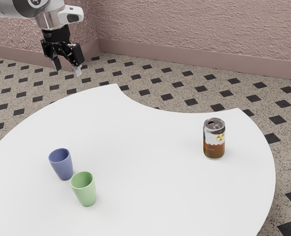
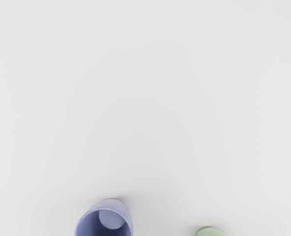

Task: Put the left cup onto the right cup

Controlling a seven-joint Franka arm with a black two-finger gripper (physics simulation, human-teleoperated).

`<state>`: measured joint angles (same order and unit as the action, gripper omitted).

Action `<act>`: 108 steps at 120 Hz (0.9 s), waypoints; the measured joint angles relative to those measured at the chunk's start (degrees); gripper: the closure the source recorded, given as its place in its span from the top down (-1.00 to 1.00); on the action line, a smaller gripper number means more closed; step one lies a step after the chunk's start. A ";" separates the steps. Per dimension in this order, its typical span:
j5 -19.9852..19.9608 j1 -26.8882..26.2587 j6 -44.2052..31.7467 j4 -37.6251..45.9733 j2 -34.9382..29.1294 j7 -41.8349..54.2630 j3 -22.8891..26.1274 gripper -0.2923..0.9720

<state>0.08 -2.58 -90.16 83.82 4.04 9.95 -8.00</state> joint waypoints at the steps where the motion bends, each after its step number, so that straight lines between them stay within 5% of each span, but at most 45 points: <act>1: 0.00 -0.01 0.00 0.01 0.00 -0.04 0.00 0.50; 53: -0.18 0.59 -0.79 5.08 -0.67 -1.06 -0.34 0.50; 108: 0.03 1.51 -11.35 17.99 -1.15 -0.32 -1.55 0.50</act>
<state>0.11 -1.06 -101.51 101.82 2.89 9.63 -9.55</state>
